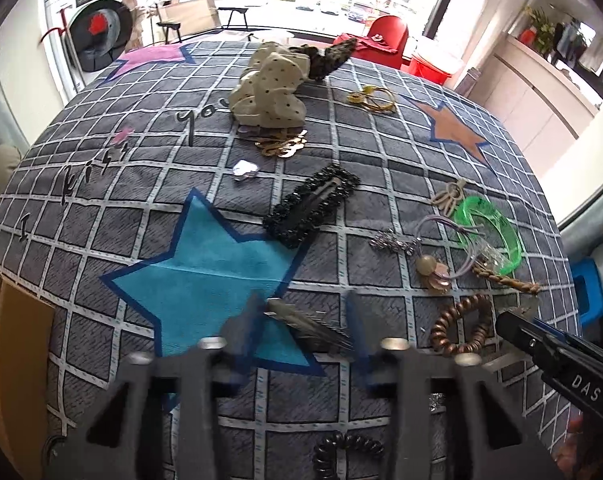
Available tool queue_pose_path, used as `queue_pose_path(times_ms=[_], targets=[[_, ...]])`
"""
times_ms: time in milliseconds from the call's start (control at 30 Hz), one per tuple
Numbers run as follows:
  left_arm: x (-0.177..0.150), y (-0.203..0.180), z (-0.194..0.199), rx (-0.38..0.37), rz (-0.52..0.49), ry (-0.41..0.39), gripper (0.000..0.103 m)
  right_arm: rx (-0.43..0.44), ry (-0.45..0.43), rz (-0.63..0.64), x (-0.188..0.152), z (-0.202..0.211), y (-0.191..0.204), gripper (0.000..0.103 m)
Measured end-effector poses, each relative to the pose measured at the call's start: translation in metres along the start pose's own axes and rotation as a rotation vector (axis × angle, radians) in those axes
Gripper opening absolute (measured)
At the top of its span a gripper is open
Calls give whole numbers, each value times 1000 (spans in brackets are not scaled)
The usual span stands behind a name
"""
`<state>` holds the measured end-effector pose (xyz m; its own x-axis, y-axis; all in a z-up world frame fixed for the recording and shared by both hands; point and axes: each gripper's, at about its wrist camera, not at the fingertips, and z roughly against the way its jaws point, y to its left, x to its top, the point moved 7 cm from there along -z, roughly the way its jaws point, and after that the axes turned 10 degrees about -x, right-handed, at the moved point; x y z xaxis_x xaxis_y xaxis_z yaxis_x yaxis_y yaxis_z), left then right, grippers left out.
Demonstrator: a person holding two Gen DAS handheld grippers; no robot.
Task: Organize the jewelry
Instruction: 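Reach the right tool to the clear claw clip and close on it, then carry the clear claw clip with the right tool over the cardboard box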
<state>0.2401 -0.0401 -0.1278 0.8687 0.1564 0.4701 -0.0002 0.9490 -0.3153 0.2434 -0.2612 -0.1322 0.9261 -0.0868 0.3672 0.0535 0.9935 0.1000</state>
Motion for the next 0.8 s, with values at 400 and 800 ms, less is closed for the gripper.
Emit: queue_pose_path(times_ms=[400,800], targets=[[-16,-3,38,-141,-37,-56,15,90,-39,-37,-30,33,-6,34],[-53,-9,97,-204,-59,-90,15,146,-79,-49,-73,81,-6,34]])
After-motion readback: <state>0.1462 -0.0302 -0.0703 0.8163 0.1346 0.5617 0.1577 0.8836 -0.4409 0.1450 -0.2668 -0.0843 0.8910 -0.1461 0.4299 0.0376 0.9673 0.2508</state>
